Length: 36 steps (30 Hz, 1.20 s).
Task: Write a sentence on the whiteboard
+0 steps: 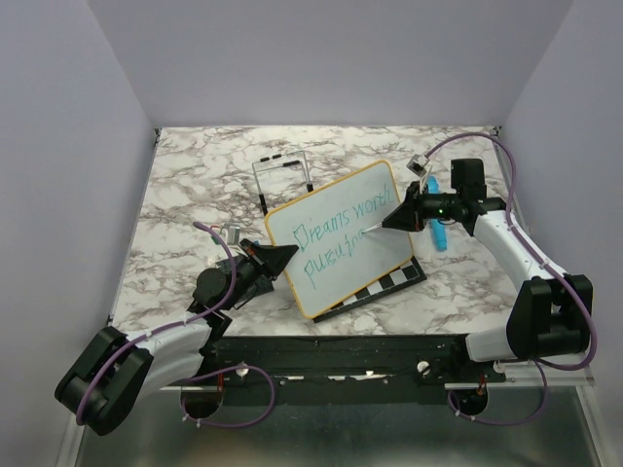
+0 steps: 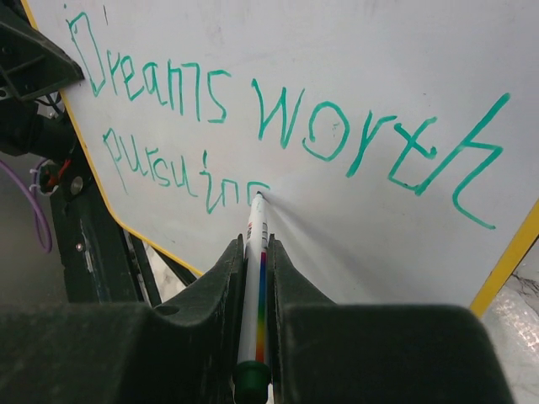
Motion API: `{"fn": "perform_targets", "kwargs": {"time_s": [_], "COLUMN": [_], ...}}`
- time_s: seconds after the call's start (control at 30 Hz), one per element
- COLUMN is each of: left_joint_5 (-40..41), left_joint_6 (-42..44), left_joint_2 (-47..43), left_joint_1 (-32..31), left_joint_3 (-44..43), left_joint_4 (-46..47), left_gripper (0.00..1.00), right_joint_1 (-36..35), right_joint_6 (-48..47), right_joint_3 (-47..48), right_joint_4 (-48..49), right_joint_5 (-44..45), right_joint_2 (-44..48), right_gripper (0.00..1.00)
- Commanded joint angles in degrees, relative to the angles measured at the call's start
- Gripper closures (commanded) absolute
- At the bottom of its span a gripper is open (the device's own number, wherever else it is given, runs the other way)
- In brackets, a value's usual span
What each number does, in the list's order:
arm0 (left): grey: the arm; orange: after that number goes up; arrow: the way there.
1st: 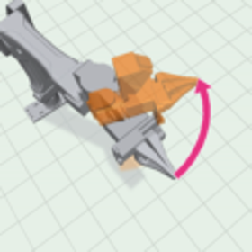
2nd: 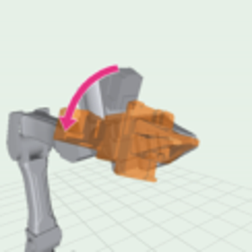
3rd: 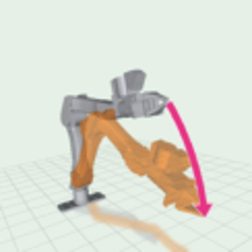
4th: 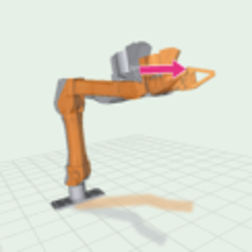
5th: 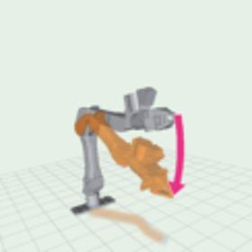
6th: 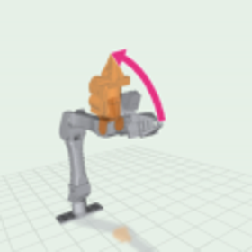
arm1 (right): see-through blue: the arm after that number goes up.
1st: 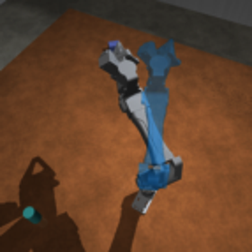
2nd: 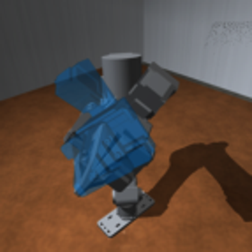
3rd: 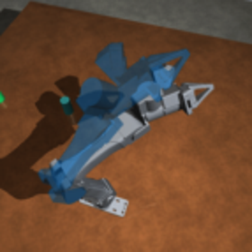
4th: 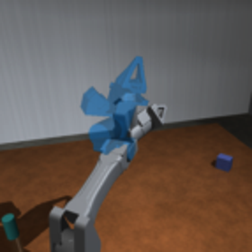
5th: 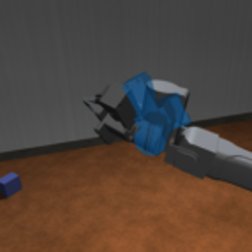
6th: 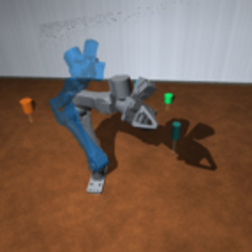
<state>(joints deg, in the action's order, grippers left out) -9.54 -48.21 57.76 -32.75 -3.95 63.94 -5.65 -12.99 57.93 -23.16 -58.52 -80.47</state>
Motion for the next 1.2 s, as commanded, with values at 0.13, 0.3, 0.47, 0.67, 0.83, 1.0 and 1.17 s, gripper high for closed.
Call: {"fn": "perform_targets", "kwargs": {"time_s": [0.13, 0.3, 0.47, 0.67, 0.83, 1.0, 1.17], "left_joint_5": [-1.27, -1.45, -1.18, -1.36, -1.36, -1.27, -1.27], "left_joint_6": [5.31, 5.23, 5.40, 5.23, 5.14, 5.23, 5.14], "left_joint_2": [0.16, 0.16, -0.36, 0.16, -0.19, -0.10, 0.16], "left_joint_1": [-0.29, -0.29, -0.29, -0.29, -0.29, -0.21, -0.21], "left_joint_3": [-0.01, 0.08, 0.17, 0.17, 0.25, 0.25, 0.25], "left_joint_4": [-1.54, -1.28, -1.80, -1.10, -1.19, -1.19, -0.93], "left_gripper": [1.00, 1.00, 1.00, 1.00, 1.00, 1.00, 1.00], "right_joint_1": [0.20, 0.29, 0.20, 0.29, 0.20, 0.20, 0.20], "right_joint_6": [1.48, 0.87, -3.08, -6.78, -8.45, -10.29, -10.82], "right_joint_3": [1.92, 1.75, 0.87, 0.16, -0.89, -1.24, -1.68], "right_joint_4": [2.77, 1.98, -2.06, -6.37, -7.69, -9.97, -10.94], "right_joint_5": [0.51, 0.60, 1.13, 1.39, 1.57, 1.66, 1.05], "right_joint_2": [-0.66, -1.01, -0.39, -0.57, -0.57, -0.92, -1.18], "right_gripper": [0.99, 0.99, 0.99, 0.99, 0.99, 0.99, 0.99]}}
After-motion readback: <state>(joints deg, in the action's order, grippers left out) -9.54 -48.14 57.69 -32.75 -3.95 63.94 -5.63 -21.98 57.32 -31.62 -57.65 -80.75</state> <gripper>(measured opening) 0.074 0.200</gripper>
